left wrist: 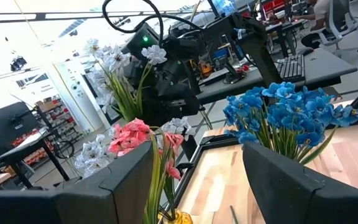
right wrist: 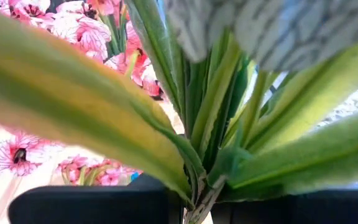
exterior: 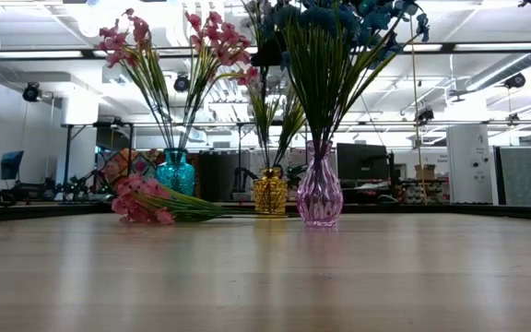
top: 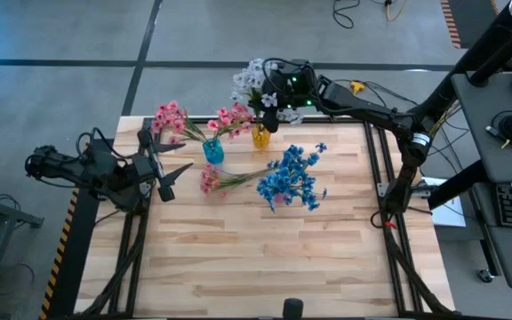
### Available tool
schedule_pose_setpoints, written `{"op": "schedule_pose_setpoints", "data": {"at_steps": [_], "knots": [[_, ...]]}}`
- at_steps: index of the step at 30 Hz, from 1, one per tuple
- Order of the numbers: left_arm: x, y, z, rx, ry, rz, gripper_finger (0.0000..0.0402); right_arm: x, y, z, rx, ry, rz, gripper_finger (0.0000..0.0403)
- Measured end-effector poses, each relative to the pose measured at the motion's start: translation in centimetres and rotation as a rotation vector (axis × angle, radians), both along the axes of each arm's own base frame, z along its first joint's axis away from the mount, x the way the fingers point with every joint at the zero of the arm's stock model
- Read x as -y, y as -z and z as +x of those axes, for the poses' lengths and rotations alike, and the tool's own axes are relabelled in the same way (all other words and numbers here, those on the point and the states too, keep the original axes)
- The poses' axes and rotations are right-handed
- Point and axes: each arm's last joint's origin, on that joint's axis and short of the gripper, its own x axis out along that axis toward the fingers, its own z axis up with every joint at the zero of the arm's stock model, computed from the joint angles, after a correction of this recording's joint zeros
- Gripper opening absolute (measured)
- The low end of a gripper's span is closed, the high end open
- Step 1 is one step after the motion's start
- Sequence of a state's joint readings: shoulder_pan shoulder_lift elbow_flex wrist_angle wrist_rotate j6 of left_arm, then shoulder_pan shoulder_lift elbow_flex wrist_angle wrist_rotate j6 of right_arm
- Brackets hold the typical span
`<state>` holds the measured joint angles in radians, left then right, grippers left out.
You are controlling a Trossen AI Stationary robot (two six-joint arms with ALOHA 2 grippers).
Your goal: Sort flowers into vase by color
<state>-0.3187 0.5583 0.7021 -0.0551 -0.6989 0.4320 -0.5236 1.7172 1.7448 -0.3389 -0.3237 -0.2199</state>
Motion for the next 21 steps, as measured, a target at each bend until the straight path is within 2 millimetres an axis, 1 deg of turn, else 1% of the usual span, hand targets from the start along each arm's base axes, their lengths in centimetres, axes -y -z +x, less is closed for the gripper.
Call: {"op": "schedule_pose_setpoints", "data": {"at_steps": [6, 10, 21], "knots": [[-0.1, 0.1, -0.3, -0.007, 0.000, 0.002, 0.0230, 0.1, 1.2, 0.3, 0.025, -0.025, -0.011, 0.0033], [-0.2, 0.1, -0.5, -0.001, 0.000, 0.000, 0.0230, 0.1, 1.8, 0.3, 0.011, -0.034, -0.028, 0.0033], [-0.2, 0.1, -0.7, -0.002, 0.000, -0.003, 0.0230, -0.2, 1.1, -0.3, -0.004, -0.049, -0.083, 0.0033]]}}
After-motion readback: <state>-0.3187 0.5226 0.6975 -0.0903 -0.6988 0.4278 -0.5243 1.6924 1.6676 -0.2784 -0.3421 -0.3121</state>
